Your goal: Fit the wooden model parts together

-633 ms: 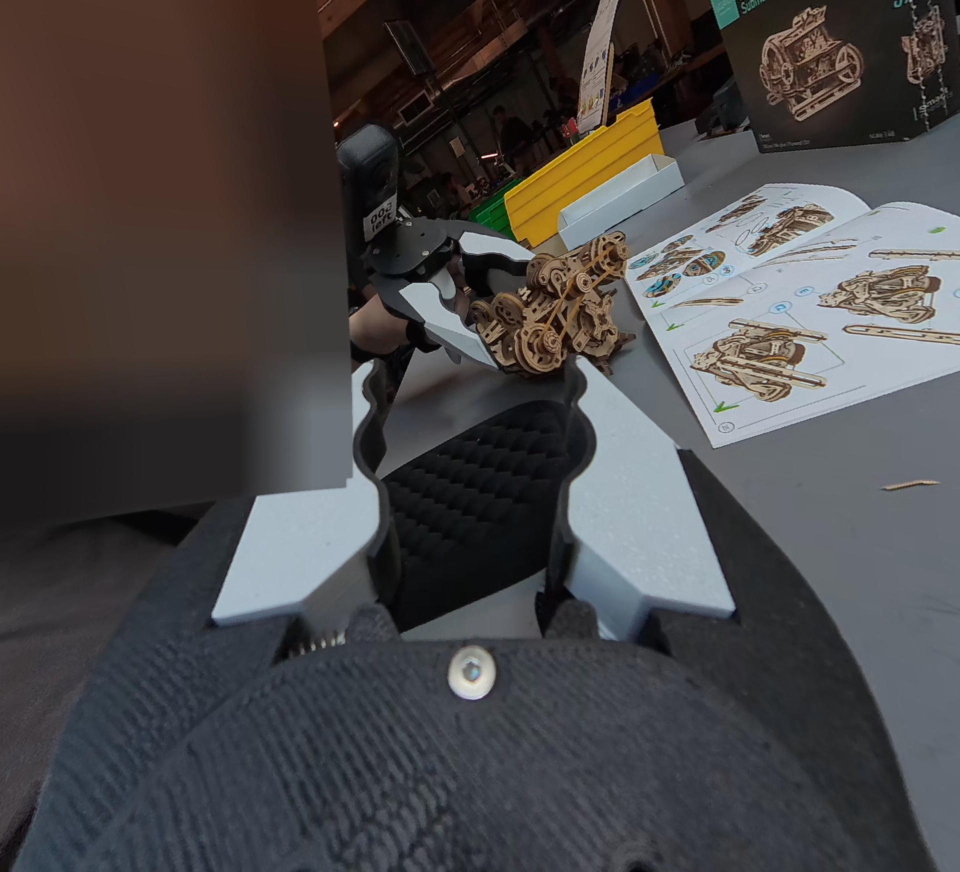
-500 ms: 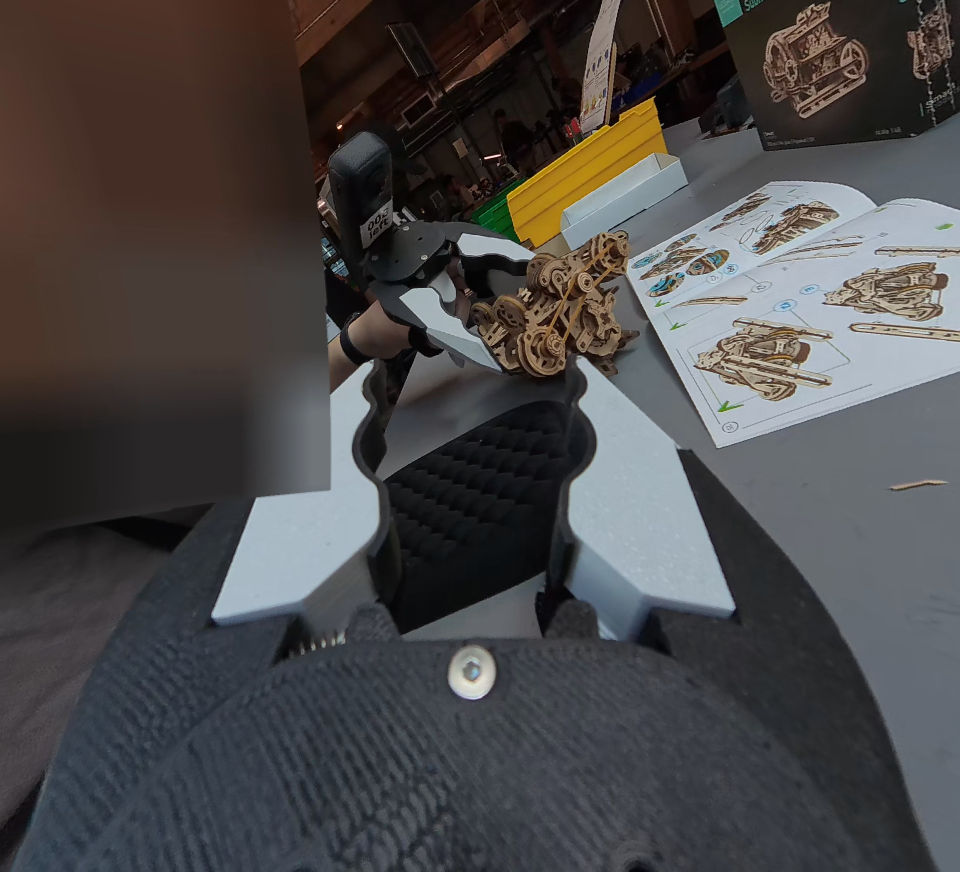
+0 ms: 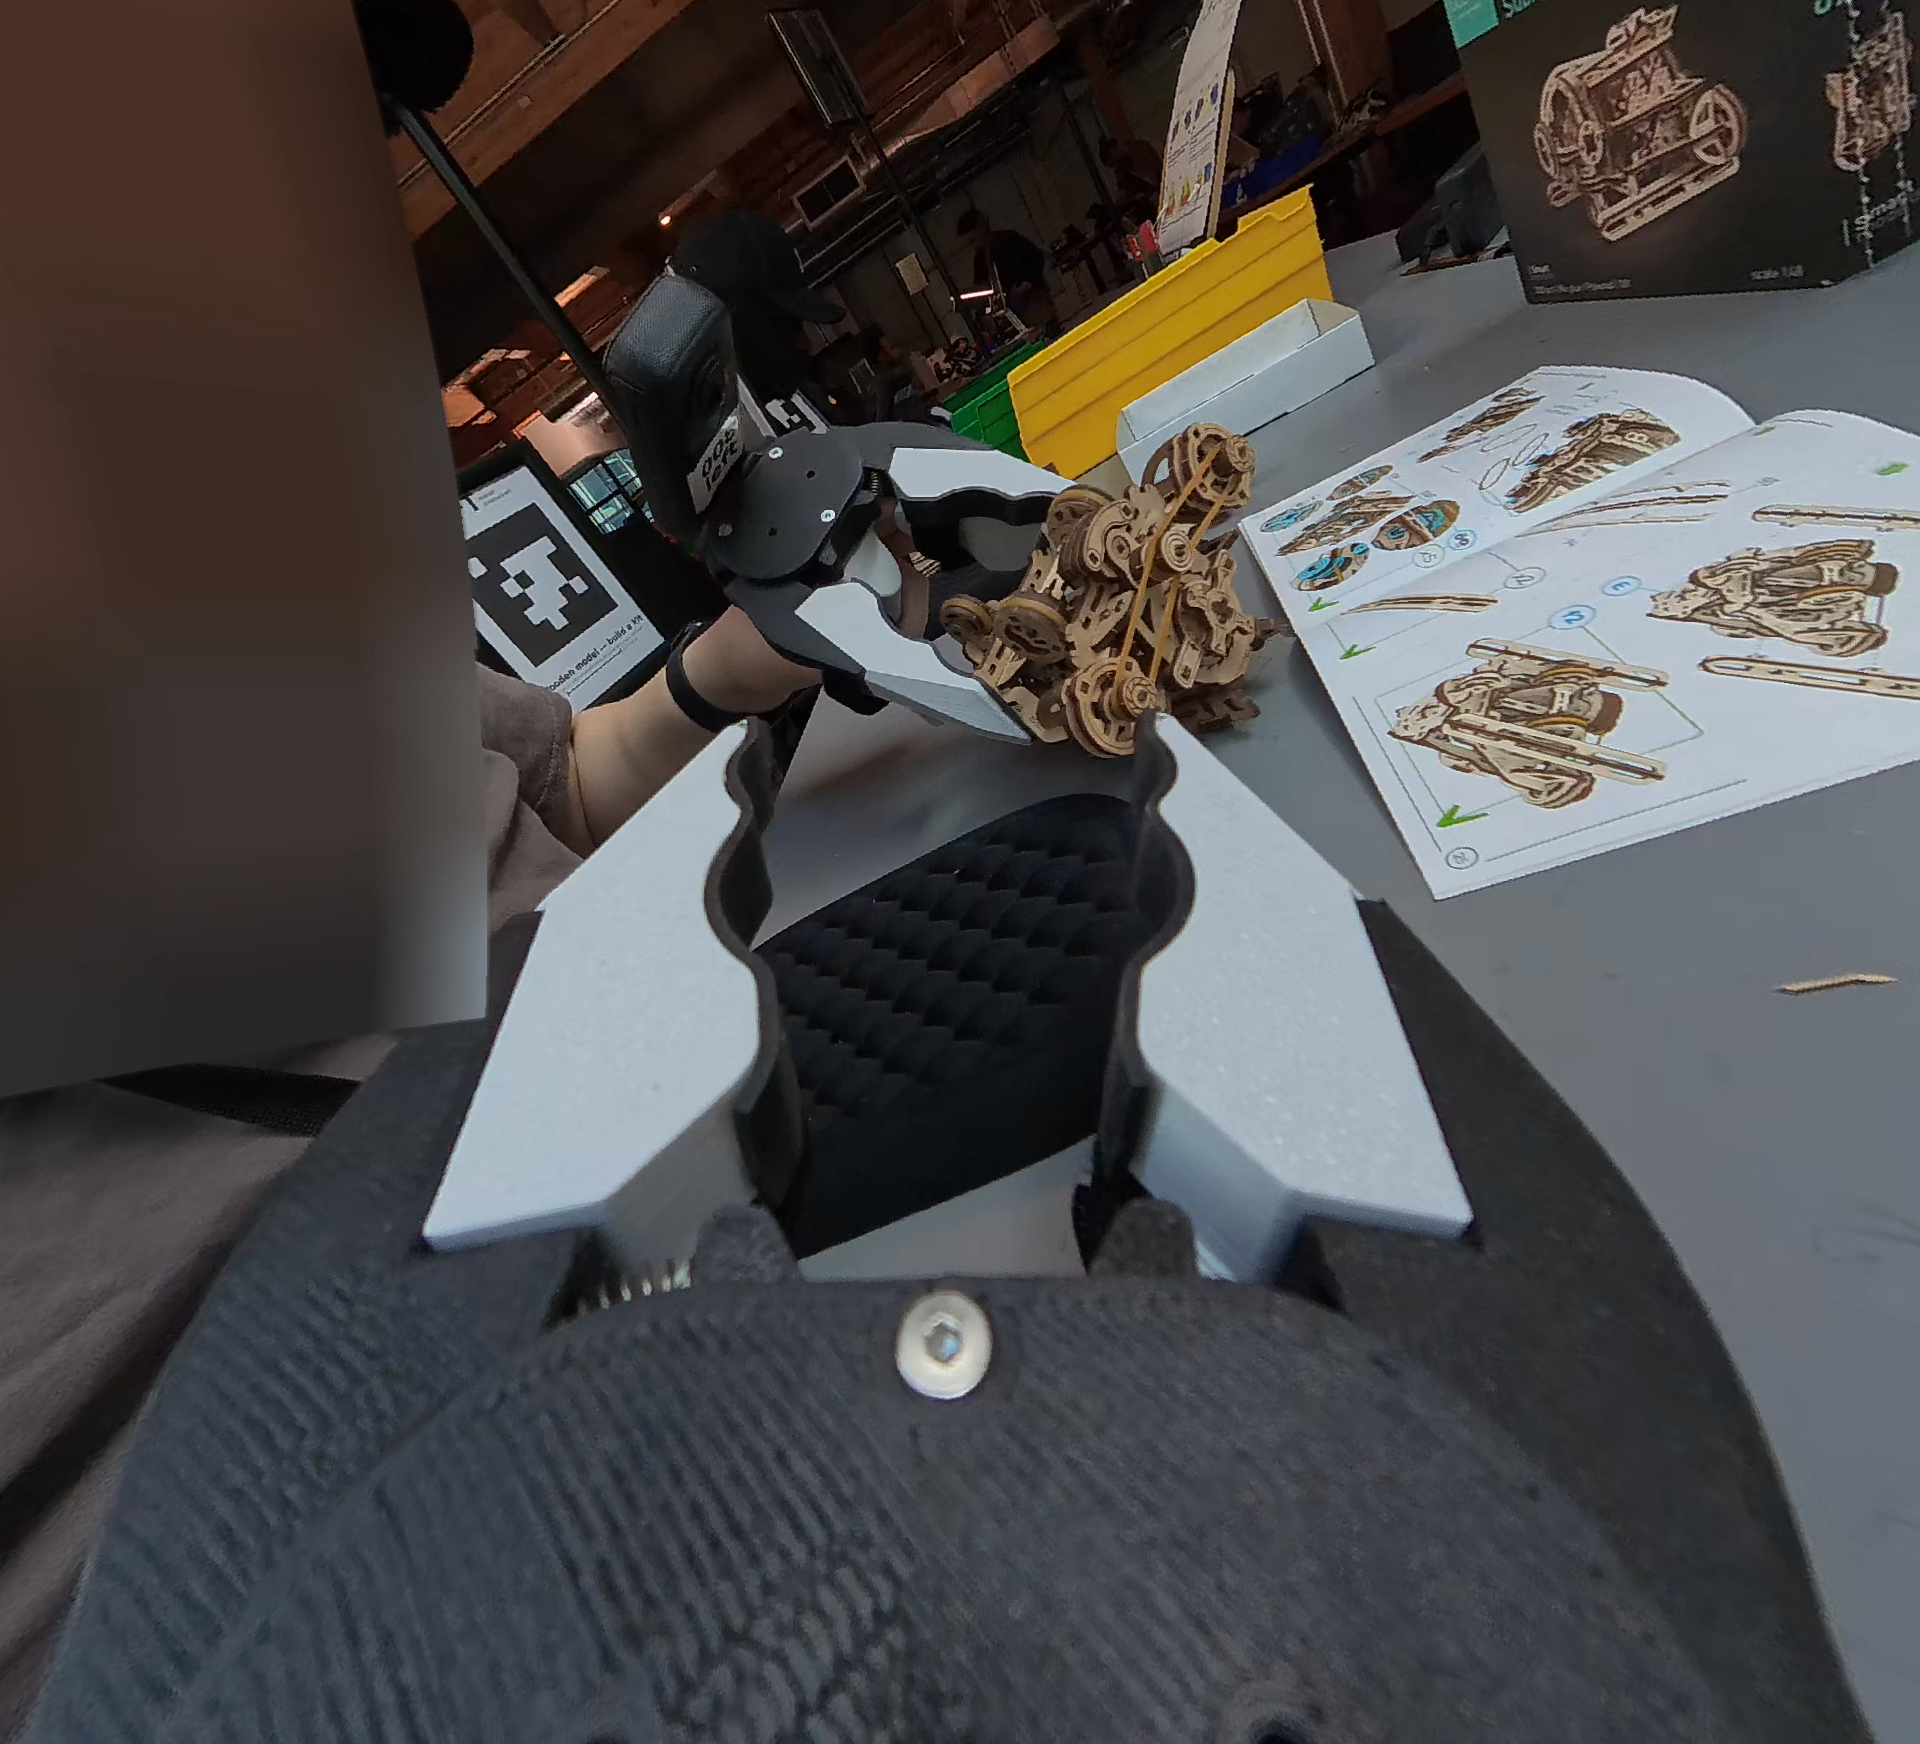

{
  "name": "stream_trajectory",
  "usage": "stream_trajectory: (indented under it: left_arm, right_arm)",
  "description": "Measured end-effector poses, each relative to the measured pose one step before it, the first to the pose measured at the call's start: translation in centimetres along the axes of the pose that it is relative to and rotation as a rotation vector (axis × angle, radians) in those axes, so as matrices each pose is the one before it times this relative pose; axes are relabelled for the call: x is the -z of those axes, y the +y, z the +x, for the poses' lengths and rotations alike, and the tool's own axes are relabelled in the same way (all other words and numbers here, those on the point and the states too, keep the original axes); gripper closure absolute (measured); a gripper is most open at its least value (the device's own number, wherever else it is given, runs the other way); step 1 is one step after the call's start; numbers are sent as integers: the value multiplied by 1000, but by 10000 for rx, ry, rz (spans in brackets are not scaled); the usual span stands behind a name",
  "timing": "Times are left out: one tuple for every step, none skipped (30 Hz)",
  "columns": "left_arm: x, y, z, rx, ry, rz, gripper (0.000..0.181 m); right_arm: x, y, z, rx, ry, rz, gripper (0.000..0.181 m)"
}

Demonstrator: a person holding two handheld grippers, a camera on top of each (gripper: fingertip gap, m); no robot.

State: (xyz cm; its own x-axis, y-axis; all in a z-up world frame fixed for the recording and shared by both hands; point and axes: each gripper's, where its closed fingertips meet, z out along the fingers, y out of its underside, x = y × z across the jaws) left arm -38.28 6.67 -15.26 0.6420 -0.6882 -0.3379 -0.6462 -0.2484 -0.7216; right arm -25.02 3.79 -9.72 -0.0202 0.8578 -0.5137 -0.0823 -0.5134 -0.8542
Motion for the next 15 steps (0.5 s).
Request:
stream_trajectory:
  left_arm:
    - [3,31,-55,-131,-129,-10,88]
    - [14,24,-16,-101,-104,-3,88]
    - [27,14,12,-76,-74,5,88]
    - [32,12,28,-58,-59,4,88]
    - [33,23,18,-54,-58,-1,88]
    - [34,12,21,-58,-63,3,88]
    - [30,8,26,-63,-70,7,88]
    - [19,1,20,-75,-75,11,88]
    - [15,-14,48,-80,-79,14,88]
    - [11,-9,49,-82,-84,9,88]
    - [8,-19,48,-102,-88,1,88]
    - [23,-22,58,-121,-89,-7,88]
    - [18,-9,50,-124,-87,-10,88]
    - [11,-17,51,-116,-86,-7,88]
    - [6,-21,52,-104,-82,-3,88]
  right_arm:
    - [3,3,-6,6,2,-5,114]
    - [4,12,-4,6,1,-5,114]
    - [-5,9,-4,6,3,-8,114]
    - [-9,21,-6,9,1,-16,114]
    - [-18,24,6,10,9,-18,114]
    - [-9,21,-19,10,-9,-16,114]
    - [-8,30,-10,4,-3,-17,114]
    - [-11,11,19,-7,4,-14,114]
    - [12,0,3,-13,-7,-2,114]
    - [13,-15,24,-22,3,11,114]
    - [12,-17,14,-23,-4,12,114]
    - [5,-12,7,-17,-2,7,114]
    - [2,2,20,-10,3,-3,114]
    - [-19,17,10,3,9,-17,114]
    - [-38,44,-21,33,3,-32,114]
